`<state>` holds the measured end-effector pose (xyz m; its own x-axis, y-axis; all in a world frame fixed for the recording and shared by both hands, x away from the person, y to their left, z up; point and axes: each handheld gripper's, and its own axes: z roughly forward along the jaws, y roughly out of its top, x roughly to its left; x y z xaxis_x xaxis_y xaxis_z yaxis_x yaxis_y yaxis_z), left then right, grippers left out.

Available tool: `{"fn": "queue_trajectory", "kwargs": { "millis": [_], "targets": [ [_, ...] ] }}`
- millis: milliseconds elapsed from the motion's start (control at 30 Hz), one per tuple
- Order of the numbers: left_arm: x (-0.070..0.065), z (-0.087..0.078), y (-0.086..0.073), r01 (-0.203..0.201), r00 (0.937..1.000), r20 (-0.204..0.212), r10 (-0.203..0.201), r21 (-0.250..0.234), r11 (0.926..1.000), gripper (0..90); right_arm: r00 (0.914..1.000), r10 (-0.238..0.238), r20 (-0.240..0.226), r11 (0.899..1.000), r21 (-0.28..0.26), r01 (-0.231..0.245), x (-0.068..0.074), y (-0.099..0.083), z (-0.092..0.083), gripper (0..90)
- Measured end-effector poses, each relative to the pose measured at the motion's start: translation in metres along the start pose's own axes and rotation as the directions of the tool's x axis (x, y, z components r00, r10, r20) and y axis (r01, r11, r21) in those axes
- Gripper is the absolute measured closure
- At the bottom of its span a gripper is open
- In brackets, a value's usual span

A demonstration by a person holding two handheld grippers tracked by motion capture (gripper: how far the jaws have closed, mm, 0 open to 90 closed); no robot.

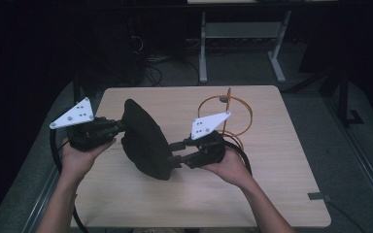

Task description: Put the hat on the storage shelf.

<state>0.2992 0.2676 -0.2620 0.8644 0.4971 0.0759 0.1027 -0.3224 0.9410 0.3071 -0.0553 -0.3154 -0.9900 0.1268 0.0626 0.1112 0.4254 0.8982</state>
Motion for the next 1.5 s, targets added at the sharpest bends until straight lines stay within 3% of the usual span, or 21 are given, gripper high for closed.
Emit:
{"fn": "queue_trajectory", "kwargs": {
  "millis": [67,267,400,567,767,1000,1200,1300,1433,1500],
  "targets": [
    [0.001,-0.003,0.002,0.008,1.0,-0.003,-0.008,-0.009,0.9999,87.4,0.9999,0.009,0.005,1.0,-0.004,-0.009,0.0,-0.005,-0.005,52.7],
    [0.009,-0.009,0.007,0.033,0.9995,0.0,-0.033,-0.045,0.9985,87.4,0.9968,0.012,0.079,1.0,-0.007,-0.011,0.008,-0.023,-0.025,44.6],
    [0.013,-0.008,0.011,0.029,0.9996,-0.002,-0.029,-0.038,0.9989,87.4,0.9931,0.029,0.114,1.0,0.0,-0.029,0.013,-0.035,-0.039,40.2],
    [0.016,-0.004,0.018,0.025,0.9997,0.0,-0.025,-0.037,0.999,87.4,0.9863,0.039,0.16,0.999,0.015,-0.042,0.02,-0.055,-0.057,35.9],
    [0.021,-0.001,0.023,0.033,0.9994,0.011,-0.033,-0.049,0.9982,87.4,0.9727,0.103,0.208,0.994,0.004,-0.106,0.021,-0.084,-0.077,32.5],
    [0.025,0.004,0.031,0.032,0.9991,0.029,-0.03,-0.053,0.9981,87.5,0.9415,0.151,0.301,0.987,0.011,-0.162,0.02,-0.117,-0.098,30.4],
    [0.027,0.012,0.045,0.009,0.9993,0.036,-0.008,-0.037,0.9993,87.4,0.9022,0.19,0.387,0.976,0.028,-0.217,0.017,-0.143,-0.114,28.8],
    [0.028,0.016,0.052,0.007,0.9989,0.046,-0.006,-0.028,0.9996,87.5,0.8874,0.206,0.413,0.972,0.018,-0.234,0.016,-0.152,-0.121,28.3],
    [0.031,0.023,0.059,0.013,0.9981,0.06,-0.012,-0.016,0.9998,87.5,0.8717,0.234,0.431,0.965,0.007,-0.262,0.013,-0.163,-0.128,27.7],
    [0.032,0.028,0.063,0.011,0.9977,0.067,-0.01,-0.01,0.9999,87.4,0.8678,0.236,0.438,0.965,0.004,-0.264,0.012,-0.167,-0.13,27.7]
  ]
}}
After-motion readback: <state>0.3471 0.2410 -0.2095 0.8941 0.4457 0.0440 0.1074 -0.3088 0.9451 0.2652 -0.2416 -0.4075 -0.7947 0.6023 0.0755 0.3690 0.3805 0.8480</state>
